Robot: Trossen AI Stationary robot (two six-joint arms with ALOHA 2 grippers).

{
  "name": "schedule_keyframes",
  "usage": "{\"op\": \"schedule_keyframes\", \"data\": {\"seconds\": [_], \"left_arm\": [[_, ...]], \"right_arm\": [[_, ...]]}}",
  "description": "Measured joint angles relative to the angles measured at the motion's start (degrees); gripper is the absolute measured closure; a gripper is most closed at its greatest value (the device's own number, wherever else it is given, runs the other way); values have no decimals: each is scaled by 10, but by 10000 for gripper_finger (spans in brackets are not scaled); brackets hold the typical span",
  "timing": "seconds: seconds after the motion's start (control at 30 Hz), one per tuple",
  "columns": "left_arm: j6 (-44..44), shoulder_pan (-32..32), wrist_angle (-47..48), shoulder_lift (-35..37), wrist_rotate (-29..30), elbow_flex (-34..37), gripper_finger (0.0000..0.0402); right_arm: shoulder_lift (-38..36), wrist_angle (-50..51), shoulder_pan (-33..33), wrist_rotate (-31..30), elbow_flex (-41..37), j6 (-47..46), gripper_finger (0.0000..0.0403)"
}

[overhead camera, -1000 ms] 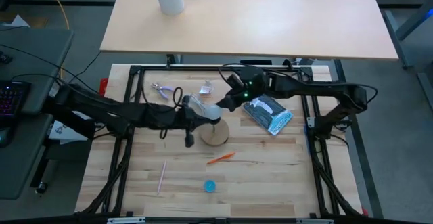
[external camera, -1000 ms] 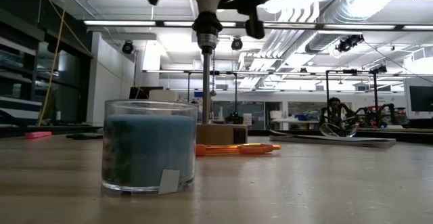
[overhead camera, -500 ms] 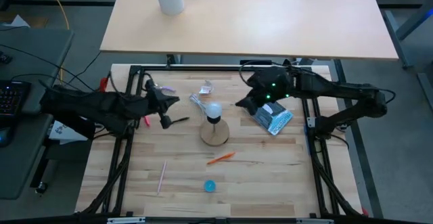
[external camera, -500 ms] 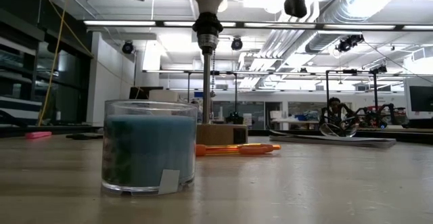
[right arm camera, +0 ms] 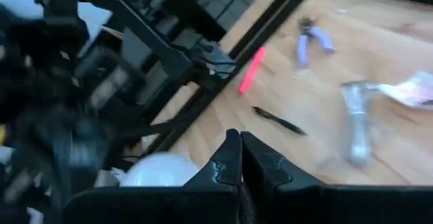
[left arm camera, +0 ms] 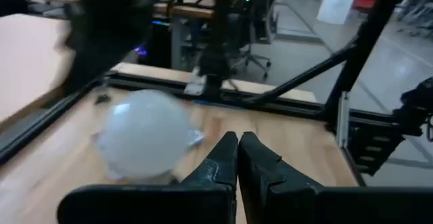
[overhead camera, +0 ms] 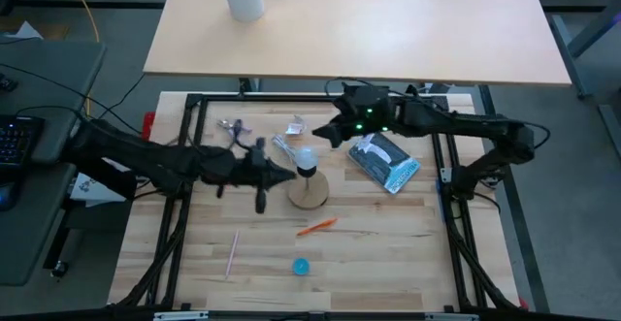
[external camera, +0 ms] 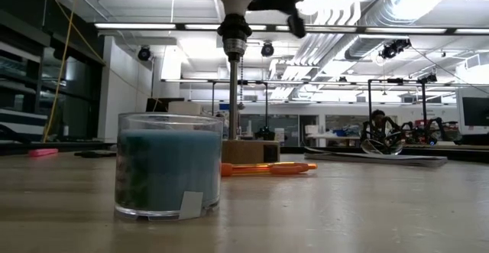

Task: Screw lightbulb
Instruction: Insert the light bulb into the lamp, then remove the light bulb from the lamp

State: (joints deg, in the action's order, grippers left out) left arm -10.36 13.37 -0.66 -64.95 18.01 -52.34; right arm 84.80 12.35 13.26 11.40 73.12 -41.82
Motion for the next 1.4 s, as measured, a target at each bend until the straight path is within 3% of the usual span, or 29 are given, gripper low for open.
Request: {"op": "schedule_keyframes", "data": {"seconds": [0.27,0.57,0.87,1.17,1.4], "left_arm": [[16,-7,-148,-119,-11,0,401],[26,-33,-135,-121,5,0,401],[55,-47,11,-53,12,-1,401],[47,-48,217,40,105,0,401],[14,-48,293,111,148,0,401]], "right_arm": [[70,-75,-5,51,0,-34,403],[52,-66,-17,72,0,-32,403],[12,31,-19,71,0,-3,403],[-42,130,-20,66,0,18,403],[-85,204,-24,23,0,22,403]]}}
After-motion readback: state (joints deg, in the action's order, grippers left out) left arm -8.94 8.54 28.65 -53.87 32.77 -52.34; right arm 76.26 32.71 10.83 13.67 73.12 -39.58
